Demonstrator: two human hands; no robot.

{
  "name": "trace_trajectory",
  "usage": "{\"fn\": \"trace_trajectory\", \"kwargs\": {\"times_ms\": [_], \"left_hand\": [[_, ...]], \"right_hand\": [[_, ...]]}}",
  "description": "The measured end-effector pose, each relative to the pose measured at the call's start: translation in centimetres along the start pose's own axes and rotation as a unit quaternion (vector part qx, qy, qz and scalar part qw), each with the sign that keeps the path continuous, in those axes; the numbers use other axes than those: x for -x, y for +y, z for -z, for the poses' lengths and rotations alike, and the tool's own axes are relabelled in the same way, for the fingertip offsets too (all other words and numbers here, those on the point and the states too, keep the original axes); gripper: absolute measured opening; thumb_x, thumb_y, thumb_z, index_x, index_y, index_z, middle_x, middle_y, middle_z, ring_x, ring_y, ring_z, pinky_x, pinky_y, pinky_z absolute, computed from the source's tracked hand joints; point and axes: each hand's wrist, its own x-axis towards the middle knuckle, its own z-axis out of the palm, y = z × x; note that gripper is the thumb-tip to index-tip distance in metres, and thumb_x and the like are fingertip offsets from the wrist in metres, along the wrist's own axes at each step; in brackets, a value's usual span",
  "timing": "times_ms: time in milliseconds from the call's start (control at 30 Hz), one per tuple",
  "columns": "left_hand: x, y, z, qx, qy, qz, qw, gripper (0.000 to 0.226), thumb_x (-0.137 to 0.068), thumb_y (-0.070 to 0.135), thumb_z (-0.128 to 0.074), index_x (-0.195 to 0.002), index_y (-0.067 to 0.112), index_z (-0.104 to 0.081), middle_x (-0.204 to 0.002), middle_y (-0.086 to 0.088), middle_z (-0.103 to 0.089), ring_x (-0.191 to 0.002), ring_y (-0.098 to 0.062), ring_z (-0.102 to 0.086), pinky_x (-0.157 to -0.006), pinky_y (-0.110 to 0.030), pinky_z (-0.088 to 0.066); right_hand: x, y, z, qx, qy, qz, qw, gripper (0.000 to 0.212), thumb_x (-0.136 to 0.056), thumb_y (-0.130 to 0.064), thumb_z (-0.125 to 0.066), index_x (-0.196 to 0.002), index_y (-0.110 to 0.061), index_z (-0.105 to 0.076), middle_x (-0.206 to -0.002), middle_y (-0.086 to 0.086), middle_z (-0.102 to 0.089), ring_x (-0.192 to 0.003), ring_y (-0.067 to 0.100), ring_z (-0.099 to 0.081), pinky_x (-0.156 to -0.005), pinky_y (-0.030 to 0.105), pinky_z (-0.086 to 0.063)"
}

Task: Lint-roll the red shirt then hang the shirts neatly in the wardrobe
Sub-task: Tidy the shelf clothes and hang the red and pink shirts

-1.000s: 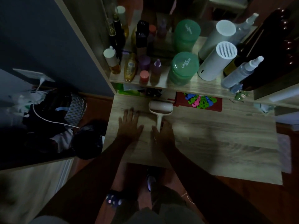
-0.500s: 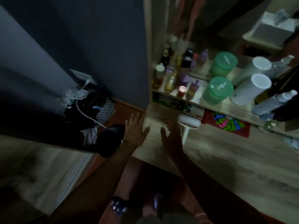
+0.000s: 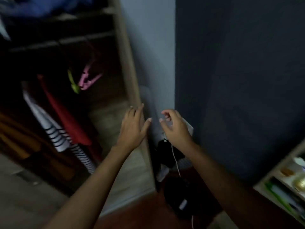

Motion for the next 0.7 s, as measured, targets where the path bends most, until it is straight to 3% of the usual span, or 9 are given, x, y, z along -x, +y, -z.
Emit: {"fn": "trace_trajectory", "kwargs": {"times_ms": [100,233,367,533,700], "left_hand": [[-2.9,-4.2,8.2,-0.032,0.084,-0.013,0.996,0.064,-0.098,0.050,-0.047,-0.148,0.009,-0.044,-0.143,-0.015,-0.051,-0.140,-0.033,-0.038,-0.118,-0.043,-0.030],[-6.1,-8.9,17.5,-0.067,0.148,-0.024,0.986,0.063,-0.098,0.050,-0.047,-0.147,0.012,-0.044,-0.144,-0.012,-0.051,-0.141,-0.032,-0.037,-0.118,-0.045,-0.031],[-8.5,-12.6,25.3,-0.109,0.199,-0.040,0.973,0.062,-0.097,0.050,-0.048,-0.145,0.010,-0.047,-0.136,-0.015,-0.054,-0.136,-0.033,-0.041,-0.114,-0.044,-0.035],[-10.8,-14.7,33.0,-0.158,0.261,-0.090,0.948,0.054,-0.094,0.044,-0.057,-0.137,0.011,-0.051,-0.122,-0.010,-0.056,-0.118,-0.026,-0.050,-0.099,-0.039,-0.042],[-13.5,-17.7,37.9,-0.228,0.279,-0.082,0.929,0.066,-0.086,0.051,-0.065,-0.139,0.016,-0.049,-0.126,-0.010,-0.054,-0.122,-0.028,-0.048,-0.101,-0.042,-0.042]], "right_hand": [[-5.3,-7.2,-3.7,-0.011,-0.053,0.067,0.996,0.024,-0.095,-0.029,-0.060,-0.119,-0.028,-0.057,-0.111,-0.009,-0.053,-0.098,0.007,-0.055,-0.086,0.022,-0.046],[-11.5,-16.3,-7.6,-0.001,-0.065,0.159,0.985,0.025,-0.095,-0.025,-0.061,-0.119,-0.019,-0.058,-0.112,-0.005,-0.054,-0.100,0.005,-0.053,-0.084,0.008,-0.038],[-16.3,-23.7,-10.9,0.006,-0.057,0.231,0.971,0.023,-0.093,-0.026,-0.063,-0.115,-0.021,-0.058,-0.109,-0.005,-0.053,-0.101,0.010,-0.055,-0.089,0.027,-0.048],[-20.7,-31.1,-13.4,0.022,-0.053,0.304,0.951,0.021,-0.093,-0.032,-0.062,-0.112,-0.027,-0.055,-0.111,-0.008,-0.053,-0.104,0.008,-0.054,-0.089,0.029,-0.050],[-24.5,-36.3,-15.6,0.066,-0.063,0.357,0.930,0.028,-0.090,-0.032,-0.065,-0.115,-0.027,-0.053,-0.114,-0.007,-0.050,-0.112,0.013,-0.050,-0.094,0.038,-0.049]]}}
